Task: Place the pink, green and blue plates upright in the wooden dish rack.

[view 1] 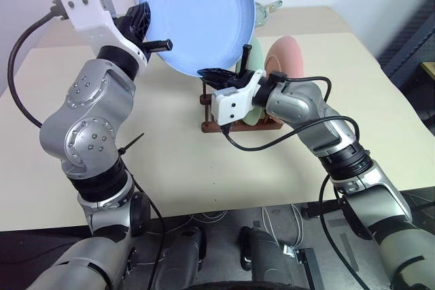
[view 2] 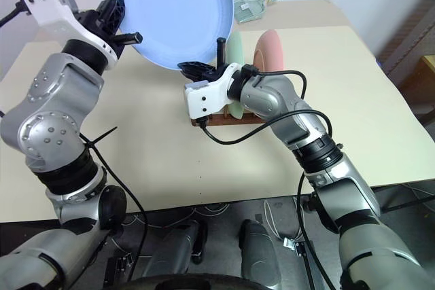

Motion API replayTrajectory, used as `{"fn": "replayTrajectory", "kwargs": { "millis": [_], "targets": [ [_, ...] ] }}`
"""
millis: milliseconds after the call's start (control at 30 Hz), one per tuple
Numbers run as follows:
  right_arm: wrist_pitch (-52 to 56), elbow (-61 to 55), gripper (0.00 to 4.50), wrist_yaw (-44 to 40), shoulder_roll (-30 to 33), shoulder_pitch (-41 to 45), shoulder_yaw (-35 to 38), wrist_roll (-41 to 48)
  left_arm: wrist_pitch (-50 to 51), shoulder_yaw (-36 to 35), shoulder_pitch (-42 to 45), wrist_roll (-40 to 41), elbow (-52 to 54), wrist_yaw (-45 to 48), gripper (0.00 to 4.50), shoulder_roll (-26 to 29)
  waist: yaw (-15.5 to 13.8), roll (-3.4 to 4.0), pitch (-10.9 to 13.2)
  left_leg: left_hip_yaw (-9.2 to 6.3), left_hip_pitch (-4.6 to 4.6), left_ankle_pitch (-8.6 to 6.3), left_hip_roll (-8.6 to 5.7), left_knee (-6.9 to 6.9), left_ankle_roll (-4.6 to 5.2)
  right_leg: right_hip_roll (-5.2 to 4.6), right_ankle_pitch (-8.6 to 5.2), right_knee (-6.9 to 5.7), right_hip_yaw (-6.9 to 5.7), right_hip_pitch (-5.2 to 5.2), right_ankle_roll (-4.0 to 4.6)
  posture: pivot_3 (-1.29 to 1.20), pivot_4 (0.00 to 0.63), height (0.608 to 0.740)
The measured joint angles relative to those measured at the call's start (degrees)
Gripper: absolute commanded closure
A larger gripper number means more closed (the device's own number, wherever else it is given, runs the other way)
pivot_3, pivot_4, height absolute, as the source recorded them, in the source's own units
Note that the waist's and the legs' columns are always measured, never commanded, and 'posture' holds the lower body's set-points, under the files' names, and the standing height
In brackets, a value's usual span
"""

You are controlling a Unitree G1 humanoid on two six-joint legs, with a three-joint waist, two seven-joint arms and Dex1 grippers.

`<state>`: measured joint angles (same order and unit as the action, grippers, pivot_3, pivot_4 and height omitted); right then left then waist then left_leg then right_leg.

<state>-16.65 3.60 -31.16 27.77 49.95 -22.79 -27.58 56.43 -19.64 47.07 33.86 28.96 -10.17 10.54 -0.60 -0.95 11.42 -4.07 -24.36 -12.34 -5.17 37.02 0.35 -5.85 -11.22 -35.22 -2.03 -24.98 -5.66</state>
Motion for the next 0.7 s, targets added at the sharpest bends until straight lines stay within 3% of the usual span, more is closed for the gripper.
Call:
{"fn": "replayTrajectory", "kwargs": {
  "millis": [33,167,300,433,600,700],
  "targets": [
    [0.0,0.0,4.5,0.0,-0.1,0.0,0.0,-0.1,-1.4,-0.9,0.4,1.0,-0.1,0.1,3.56,-0.9,0.0,-0.01,0.0,0.0,0.0,0.0,0.0,0.0,0.0,0.0,0.0,0.0,0.0,0.0,0.0,0.0,0.15,0.74],
    [0.0,0.0,4.5,0.0,-0.9,0.0,0.1,-0.2,-9.2,-6.2,5.3,3.0,-0.6,-0.7,1.6,-1.2,0.1,-0.01,0.0,0.02,0.03,0.01,0.02,-0.02,-0.02,0.01,0.01,0.0,0.01,0.0,0.01,0.0,0.15,0.74],
    [-0.6,-0.1,4.5,-0.5,-1.6,0.0,0.4,2.0,-14.8,-9.9,4.8,0.1,-4.0,-1.2,1.6,5.7,0.5,-0.01,0.0,0.08,0.12,0.03,0.05,-0.07,-0.04,0.07,0.02,-0.05,0.11,0.01,0.03,0.0,0.15,0.74],
    [2.3,-3.3,4.5,-2.7,-4.6,0.1,3.5,10.0,-18.5,-14.6,-0.2,-2.7,-9.4,1.0,1.6,14.1,1.2,0.0,0.0,0.08,0.17,0.03,0.07,-0.1,-0.05,0.1,0.02,-0.11,0.16,0.0,0.04,0.0,0.15,0.74],
    [14.8,-10.7,4.5,-6.5,-10.4,0.4,9.8,27.9,-20.7,-12.3,-18.5,-4.1,-12.4,15.3,1.6,22.5,1.4,-0.01,0.0,0.08,0.29,-0.13,0.1,-0.15,0.22,0.13,0.02,-0.13,0.26,0.06,0.08,0.0,0.15,0.74],
    [27.2,-17.0,4.5,-7.3,-13.3,0.2,12.7,40.4,-23.4,-9.1,-28.6,-5.0,-12.3,24.2,1.6,23.9,1.3,-0.01,0.0,0.04,0.29,-0.18,0.13,-0.19,0.26,0.14,0.04,-0.12,0.32,0.0,0.14,0.0,0.15,0.74]
  ]
}}
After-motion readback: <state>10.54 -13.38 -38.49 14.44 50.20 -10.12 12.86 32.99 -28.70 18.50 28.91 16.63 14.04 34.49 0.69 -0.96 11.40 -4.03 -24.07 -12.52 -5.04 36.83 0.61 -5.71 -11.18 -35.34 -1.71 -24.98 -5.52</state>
